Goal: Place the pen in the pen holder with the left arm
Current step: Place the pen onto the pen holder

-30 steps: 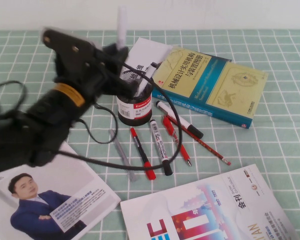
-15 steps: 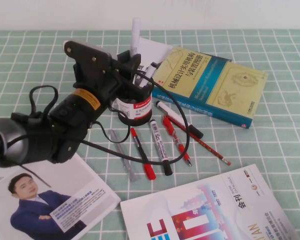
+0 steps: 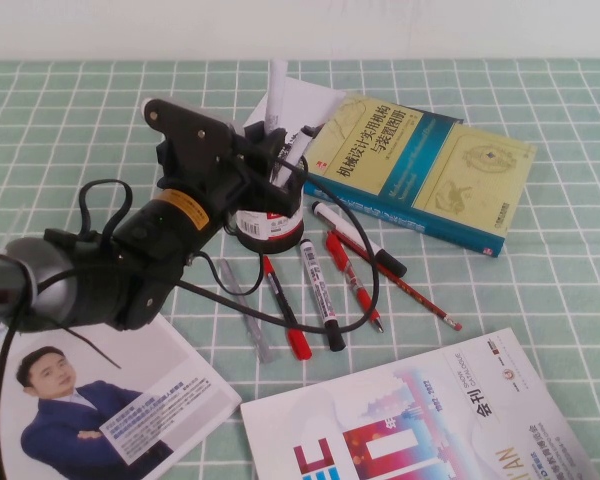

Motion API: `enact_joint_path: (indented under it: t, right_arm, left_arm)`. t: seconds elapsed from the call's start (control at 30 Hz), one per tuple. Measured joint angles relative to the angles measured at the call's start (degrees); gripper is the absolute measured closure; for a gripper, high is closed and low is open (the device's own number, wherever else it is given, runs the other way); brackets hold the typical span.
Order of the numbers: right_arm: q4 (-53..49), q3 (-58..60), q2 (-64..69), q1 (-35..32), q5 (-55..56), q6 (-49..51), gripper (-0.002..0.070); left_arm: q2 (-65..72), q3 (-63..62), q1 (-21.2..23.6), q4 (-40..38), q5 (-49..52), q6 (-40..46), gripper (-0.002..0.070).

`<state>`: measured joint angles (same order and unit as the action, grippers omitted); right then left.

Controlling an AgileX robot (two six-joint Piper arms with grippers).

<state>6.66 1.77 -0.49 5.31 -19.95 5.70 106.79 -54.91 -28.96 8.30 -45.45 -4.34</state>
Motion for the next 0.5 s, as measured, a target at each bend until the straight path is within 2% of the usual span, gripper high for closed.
enact_joint_path:
  t: [0.07, 0.27, 0.4, 0.5]
  right_arm:
    - [0.00, 0.00, 0.00, 0.00, 0.00, 0.00, 0.0696]
    - [0.07, 0.00, 0.00, 0.00, 0.00, 0.00, 0.0696]
    - [0.07, 0.00, 0.00, 0.00, 0.00, 0.00, 0.0696]
    - [0.12, 0.00, 0.00, 0.00, 0.00, 0.00, 0.0696]
  left_arm:
    - [0.11, 0.00, 0.00, 0.00, 0.26, 0.13, 0.0538]
    - [0.11, 0.00, 0.00, 0.00, 0.75, 0.28, 0.0389]
    - [0.01, 0.00, 0.00, 0.00, 0.65, 1.74, 0.0363]
    - [-1.86, 0.00, 0.00, 0.26, 1.71, 3.54, 0.0378]
